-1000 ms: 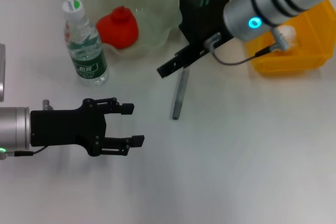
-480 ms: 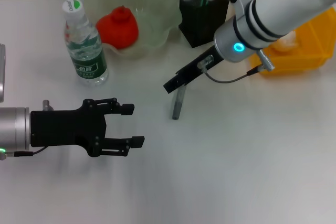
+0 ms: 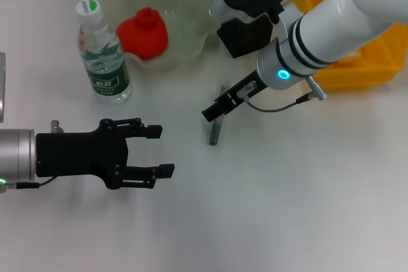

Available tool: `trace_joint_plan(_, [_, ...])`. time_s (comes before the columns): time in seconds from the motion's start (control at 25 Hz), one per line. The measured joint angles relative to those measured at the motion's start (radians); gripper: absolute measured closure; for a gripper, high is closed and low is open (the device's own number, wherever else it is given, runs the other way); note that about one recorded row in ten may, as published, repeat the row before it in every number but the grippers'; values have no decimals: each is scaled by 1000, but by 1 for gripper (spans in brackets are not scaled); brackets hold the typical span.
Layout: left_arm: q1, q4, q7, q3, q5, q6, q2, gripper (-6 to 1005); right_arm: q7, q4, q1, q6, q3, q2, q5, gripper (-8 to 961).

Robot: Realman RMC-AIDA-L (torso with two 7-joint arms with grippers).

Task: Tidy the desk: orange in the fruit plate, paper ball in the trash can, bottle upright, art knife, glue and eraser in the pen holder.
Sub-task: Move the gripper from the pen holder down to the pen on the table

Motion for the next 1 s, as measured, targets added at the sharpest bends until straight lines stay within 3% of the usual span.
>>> trace_joint_plan(1.0, [-1, 0, 0, 0, 0, -5, 1, 186, 5, 25, 1, 35, -32, 0, -1, 214])
